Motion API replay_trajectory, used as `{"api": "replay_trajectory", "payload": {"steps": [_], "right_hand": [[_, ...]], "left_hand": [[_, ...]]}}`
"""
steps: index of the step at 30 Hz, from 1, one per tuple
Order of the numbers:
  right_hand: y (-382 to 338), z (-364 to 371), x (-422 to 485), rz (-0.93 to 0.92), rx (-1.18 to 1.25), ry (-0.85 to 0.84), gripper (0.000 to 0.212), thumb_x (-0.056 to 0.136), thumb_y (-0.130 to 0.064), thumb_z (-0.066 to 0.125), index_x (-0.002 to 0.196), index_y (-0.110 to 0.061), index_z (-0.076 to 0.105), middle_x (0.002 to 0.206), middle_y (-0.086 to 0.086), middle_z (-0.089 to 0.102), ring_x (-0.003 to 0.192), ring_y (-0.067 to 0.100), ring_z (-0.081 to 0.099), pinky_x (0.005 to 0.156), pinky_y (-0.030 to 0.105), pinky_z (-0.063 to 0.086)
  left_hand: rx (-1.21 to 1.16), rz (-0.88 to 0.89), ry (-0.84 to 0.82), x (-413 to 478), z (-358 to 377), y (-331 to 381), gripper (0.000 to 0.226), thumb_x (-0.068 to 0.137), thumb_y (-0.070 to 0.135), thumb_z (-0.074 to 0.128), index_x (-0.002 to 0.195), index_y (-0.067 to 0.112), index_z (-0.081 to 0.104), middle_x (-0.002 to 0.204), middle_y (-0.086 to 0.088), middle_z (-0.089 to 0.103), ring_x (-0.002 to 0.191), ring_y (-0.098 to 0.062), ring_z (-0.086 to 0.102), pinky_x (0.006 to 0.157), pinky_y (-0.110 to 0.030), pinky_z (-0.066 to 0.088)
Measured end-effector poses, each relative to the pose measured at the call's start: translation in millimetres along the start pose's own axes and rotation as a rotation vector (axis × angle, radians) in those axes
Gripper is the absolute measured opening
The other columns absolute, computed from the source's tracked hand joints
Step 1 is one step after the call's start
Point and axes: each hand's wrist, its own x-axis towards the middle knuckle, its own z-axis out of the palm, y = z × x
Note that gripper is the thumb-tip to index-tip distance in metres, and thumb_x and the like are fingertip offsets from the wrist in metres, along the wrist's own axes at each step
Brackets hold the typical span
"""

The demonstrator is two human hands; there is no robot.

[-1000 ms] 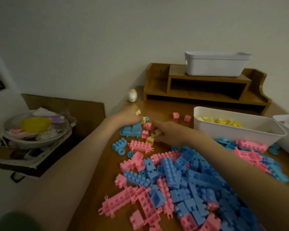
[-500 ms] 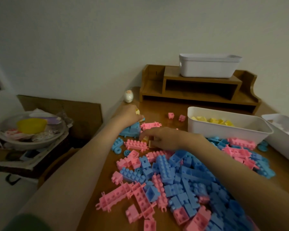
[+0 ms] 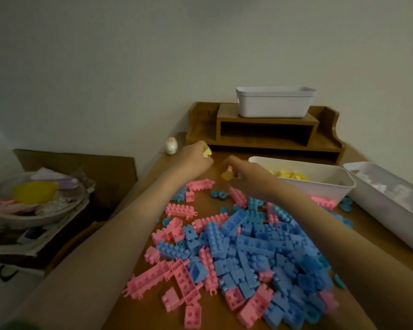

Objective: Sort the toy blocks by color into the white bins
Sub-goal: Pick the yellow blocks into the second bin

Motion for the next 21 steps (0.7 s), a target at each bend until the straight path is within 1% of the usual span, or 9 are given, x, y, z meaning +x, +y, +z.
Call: {"api": "replay_trajectory", "payload": {"steps": [3, 4, 6, 9, 10, 12, 14, 17, 21], "right_hand": [[34, -26, -7, 0.118, -0.014, 0.16, 0.033, 0.09, -0.012, 0.055, 0.121, -0.02, 0.045, 0.115, 0.01, 0.056, 0.099, 0.025, 0.055, 0.077, 0.032, 0.047], [48, -34, -11, 0.161, -0.014, 0.193, 0.032, 0.09, -0.011, 0.054, 0.12, -0.019, 0.046, 0.115, 0.012, 0.056, 0.101, 0.027, 0.054, 0.078, 0.034, 0.045], [72, -45, -17, 0.219, -0.017, 0.227, 0.029, 0.09, -0.01, 0.053, 0.117, -0.018, 0.046, 0.113, 0.013, 0.056, 0.098, 0.027, 0.053, 0.074, 0.033, 0.041], [98, -52, -22, 0.274, -0.059, 0.215, 0.032, 0.091, -0.013, 0.054, 0.121, -0.018, 0.046, 0.116, 0.014, 0.055, 0.095, 0.025, 0.052, 0.072, 0.029, 0.036], [104, -52, -23, 0.285, -0.077, 0.186, 0.035, 0.092, -0.015, 0.053, 0.125, -0.018, 0.045, 0.119, 0.014, 0.054, 0.098, 0.025, 0.052, 0.074, 0.029, 0.037], [109, -51, -25, 0.294, -0.103, 0.115, 0.04, 0.093, -0.019, 0.051, 0.132, -0.022, 0.043, 0.125, 0.012, 0.053, 0.107, 0.026, 0.053, 0.081, 0.03, 0.041], [115, -53, -29, 0.301, -0.098, 0.082, 0.039, 0.096, -0.022, 0.047, 0.134, -0.024, 0.044, 0.128, 0.01, 0.052, 0.113, 0.026, 0.053, 0.088, 0.03, 0.04], [123, -57, -38, 0.283, -0.103, 0.12, 0.034, 0.095, -0.022, 0.048, 0.129, -0.022, 0.049, 0.124, 0.006, 0.052, 0.11, 0.021, 0.053, 0.084, 0.025, 0.038], [130, -66, -48, 0.221, -0.095, 0.151, 0.029, 0.089, -0.033, 0.059, 0.115, -0.022, 0.055, 0.109, -0.002, 0.049, 0.096, 0.013, 0.048, 0.078, 0.023, 0.039]], "left_hand": [[-0.084, 0.059, -0.023, 5, 15, 26, 0.02, 0.09, 0.019, 0.054, 0.11, 0.016, 0.056, 0.1, 0.0, 0.056, 0.081, -0.012, 0.051, 0.057, -0.021, 0.037], [-0.103, 0.071, -0.033, 7, 22, 36, 0.02, 0.09, 0.018, 0.056, 0.109, 0.014, 0.056, 0.099, 0.0, 0.057, 0.08, -0.011, 0.052, 0.056, -0.022, 0.037], [-0.116, 0.1, -0.049, 12, 36, 54, 0.019, 0.089, 0.016, 0.056, 0.107, 0.011, 0.057, 0.101, -0.004, 0.06, 0.085, -0.017, 0.056, 0.062, -0.027, 0.044], [-0.085, 0.156, -0.066, 20, 60, 83, 0.019, 0.089, 0.014, 0.054, 0.108, 0.009, 0.057, 0.104, -0.007, 0.058, 0.091, -0.021, 0.055, 0.06, -0.027, 0.038], [-0.067, 0.179, -0.07, 23, 68, 91, 0.02, 0.09, 0.014, 0.053, 0.109, 0.009, 0.056, 0.107, -0.008, 0.057, 0.094, -0.022, 0.054, 0.063, -0.026, 0.037], [-0.014, 0.218, -0.104, 28, 82, 104, 0.023, 0.091, 0.014, 0.053, 0.113, 0.009, 0.054, 0.112, -0.01, 0.054, 0.096, -0.022, 0.051, 0.068, -0.028, 0.035], [0.074, 0.246, -0.187, 32, 94, 113, 0.025, 0.092, 0.017, 0.052, 0.115, 0.01, 0.051, 0.115, -0.011, 0.051, 0.094, -0.023, 0.048, 0.069, -0.03, 0.035], [0.18, 0.271, -0.26, 38, 107, 115, 0.03, 0.093, 0.023, 0.052, 0.119, 0.009, 0.047, 0.12, -0.013, 0.051, 0.101, -0.027, 0.051, 0.072, -0.031, 0.036], [0.112, 0.216, -0.256, 44, 114, 113, 0.054, 0.09, 0.035, 0.058, 0.133, 0.009, 0.038, 0.132, -0.01, 0.046, 0.114, -0.025, 0.05, 0.08, -0.031, 0.041]]}}
